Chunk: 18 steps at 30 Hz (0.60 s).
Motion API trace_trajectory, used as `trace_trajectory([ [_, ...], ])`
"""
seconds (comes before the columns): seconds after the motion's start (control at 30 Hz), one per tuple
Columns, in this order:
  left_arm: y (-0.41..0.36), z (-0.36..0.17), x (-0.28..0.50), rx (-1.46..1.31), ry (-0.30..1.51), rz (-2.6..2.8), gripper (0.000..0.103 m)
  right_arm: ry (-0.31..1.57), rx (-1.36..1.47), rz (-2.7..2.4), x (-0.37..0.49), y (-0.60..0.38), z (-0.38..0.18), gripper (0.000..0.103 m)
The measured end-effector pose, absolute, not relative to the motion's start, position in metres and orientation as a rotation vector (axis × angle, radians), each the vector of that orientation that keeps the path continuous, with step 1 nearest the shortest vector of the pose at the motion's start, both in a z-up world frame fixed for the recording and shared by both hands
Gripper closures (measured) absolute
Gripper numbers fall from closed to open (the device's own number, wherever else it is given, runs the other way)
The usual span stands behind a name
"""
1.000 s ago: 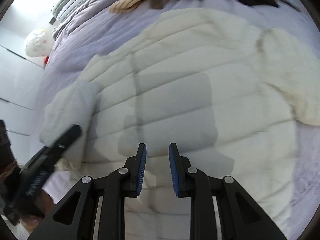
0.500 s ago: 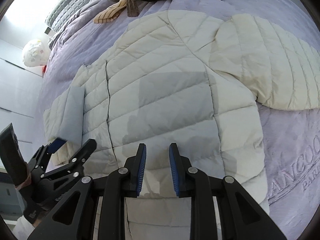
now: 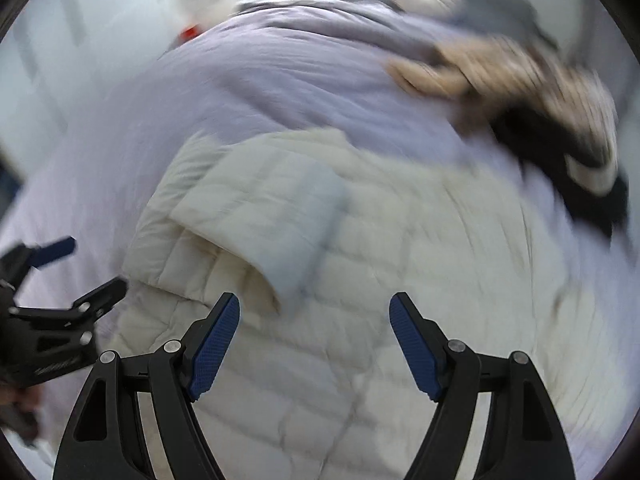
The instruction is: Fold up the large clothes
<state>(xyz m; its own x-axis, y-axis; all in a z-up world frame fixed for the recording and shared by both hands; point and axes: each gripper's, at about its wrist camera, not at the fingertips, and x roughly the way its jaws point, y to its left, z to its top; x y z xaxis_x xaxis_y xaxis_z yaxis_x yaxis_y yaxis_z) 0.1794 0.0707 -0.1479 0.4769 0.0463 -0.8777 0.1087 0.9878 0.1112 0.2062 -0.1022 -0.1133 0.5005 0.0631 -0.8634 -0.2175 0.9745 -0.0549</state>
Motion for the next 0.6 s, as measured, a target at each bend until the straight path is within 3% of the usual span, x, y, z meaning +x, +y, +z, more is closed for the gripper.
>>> trace_trajectory([
  [0.23, 0.082, -0.183, 0.204, 0.153, 1.077, 0.050, 0.014, 0.939, -0.482, 0.038, 0.236, -0.056, -0.140, 0.024],
  [0.27, 0.087, -0.185, 0.212, 0.115, 1.083, 0.078, 0.014, 0.931, -0.451, 0.025, 0.238, -0.059, -0.139, 0.043],
  [0.3, 0.091, -0.188, 0.213, 0.086, 1.090, 0.087, 0.014, 0.930, -0.390, 0.014, 0.241, -0.067, -0.135, 0.084],
  [0.33, 0.096, -0.190, 0.217, 0.055, 1.097, 0.096, 0.014, 0.946, -0.324, 0.003, 0.241, -0.077, -0.133, 0.097],
  [0.6, 0.100, -0.197, 0.224, 0.089, 1.120, 0.092, 0.014, 1.080, 0.508, -0.119, 0.216, -0.215, -0.160, 0.097],
])
